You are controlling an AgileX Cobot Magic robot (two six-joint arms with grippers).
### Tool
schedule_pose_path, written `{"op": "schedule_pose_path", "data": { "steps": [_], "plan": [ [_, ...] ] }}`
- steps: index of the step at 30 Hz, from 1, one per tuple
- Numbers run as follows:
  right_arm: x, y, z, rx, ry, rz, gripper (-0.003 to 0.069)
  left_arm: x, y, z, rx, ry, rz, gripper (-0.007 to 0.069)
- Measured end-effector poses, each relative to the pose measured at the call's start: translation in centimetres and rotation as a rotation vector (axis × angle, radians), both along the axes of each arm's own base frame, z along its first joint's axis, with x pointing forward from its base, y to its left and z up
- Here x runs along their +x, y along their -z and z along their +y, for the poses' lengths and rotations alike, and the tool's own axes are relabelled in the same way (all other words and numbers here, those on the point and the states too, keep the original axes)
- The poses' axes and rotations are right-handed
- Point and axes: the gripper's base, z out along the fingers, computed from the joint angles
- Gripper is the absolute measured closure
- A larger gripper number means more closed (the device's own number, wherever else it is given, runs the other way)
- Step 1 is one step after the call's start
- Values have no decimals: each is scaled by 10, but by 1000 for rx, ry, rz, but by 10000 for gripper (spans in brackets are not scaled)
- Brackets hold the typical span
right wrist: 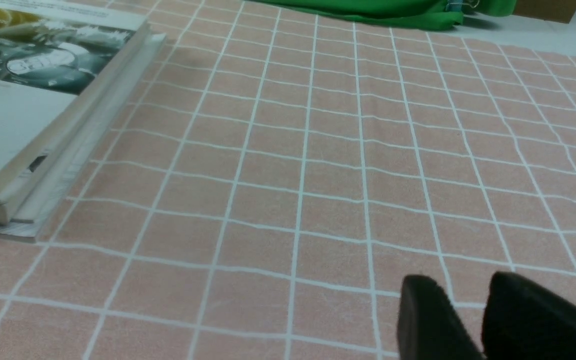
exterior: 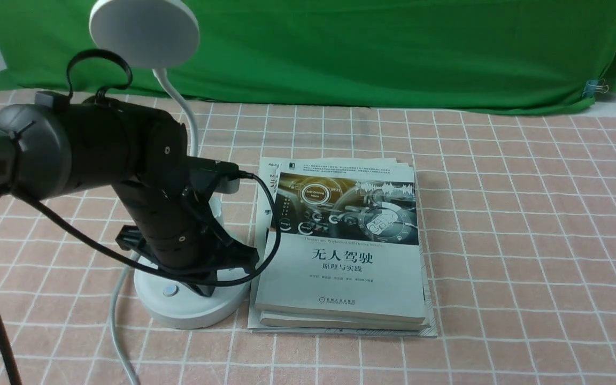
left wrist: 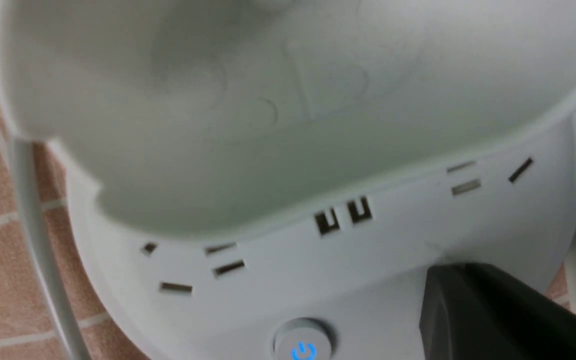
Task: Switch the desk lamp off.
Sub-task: Use the left arm to press the button switch on the lamp holder
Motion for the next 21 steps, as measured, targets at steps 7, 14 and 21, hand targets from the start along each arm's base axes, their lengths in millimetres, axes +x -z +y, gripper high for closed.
{"op": "schedule_pose_path", "data": {
  "steps": [7, 14, 21],
  "plan": [
    [0, 0, 0, 0, 0, 0, 419, -2, -8, 1, -8, 0, -20, 621],
    [0, 0, 0, 0, 0, 0, 419, -1, -16, 1, -23, -2, -63, 621],
    [0, 0, 0, 0, 0, 0, 419, 2, 2, -4, -4, 10, -21, 621]
  ]
}}
